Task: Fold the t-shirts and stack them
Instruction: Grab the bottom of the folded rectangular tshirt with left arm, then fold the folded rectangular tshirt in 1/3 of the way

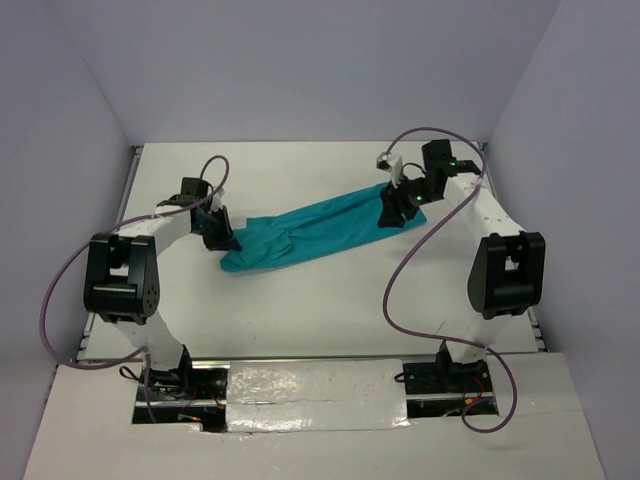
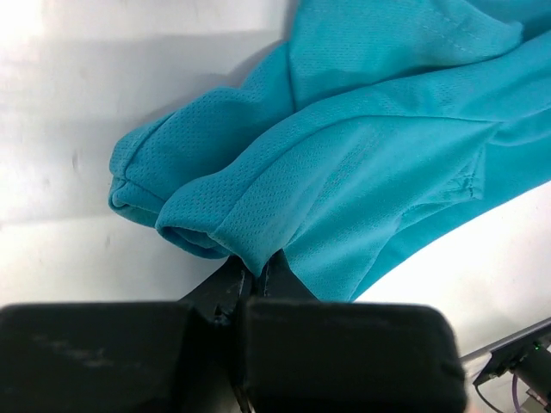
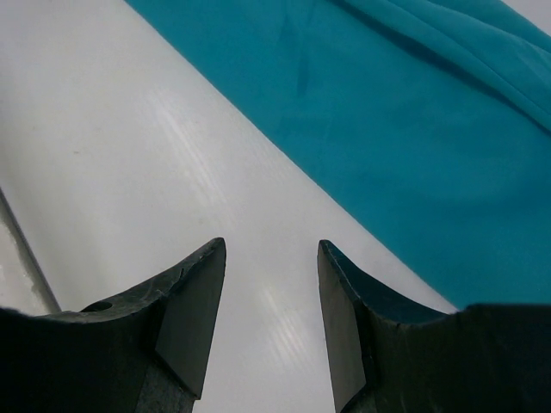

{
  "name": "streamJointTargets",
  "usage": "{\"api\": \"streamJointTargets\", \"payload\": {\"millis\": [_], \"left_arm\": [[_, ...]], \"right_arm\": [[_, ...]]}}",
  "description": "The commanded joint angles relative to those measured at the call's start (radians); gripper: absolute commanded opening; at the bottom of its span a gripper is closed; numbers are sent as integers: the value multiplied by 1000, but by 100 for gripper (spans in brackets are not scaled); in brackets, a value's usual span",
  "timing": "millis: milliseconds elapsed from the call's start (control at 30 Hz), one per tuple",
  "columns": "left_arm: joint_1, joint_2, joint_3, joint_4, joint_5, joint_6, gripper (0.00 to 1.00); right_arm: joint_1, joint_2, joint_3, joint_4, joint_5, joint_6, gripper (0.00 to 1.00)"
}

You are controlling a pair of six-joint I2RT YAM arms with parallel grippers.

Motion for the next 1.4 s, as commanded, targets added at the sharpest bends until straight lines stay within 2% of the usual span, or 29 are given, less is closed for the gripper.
{"api": "streamJointTargets", "payload": {"millis": [0,33,167,333,467,700,1133,1367], "left_arm": [[-5,-75,-80,9,11,-30,0],[-5,-89,-94,12,8,-36,0],[-5,-164,-119,4,-31,-73,0],[-5,-207,-49,-17,-26,-104,0],[-26,-207,40,-19,0,-128,0],[-129,-66,220,-27,63,-176,0],[-319,313,671,-146,28,-225,0],[-367,419,778,-192,34,-233,0]], "right_arm": [[108,-28,10,37,-14,31,54],[164,-12,21,51,-13,51,54],[255,44,111,99,-42,181,54],[280,73,130,162,-54,268,54],[277,55,113,169,-27,259,54],[243,-16,65,197,-18,273,55],[157,-93,-19,223,-37,293,55],[127,-105,-41,229,-48,298,55]]}}
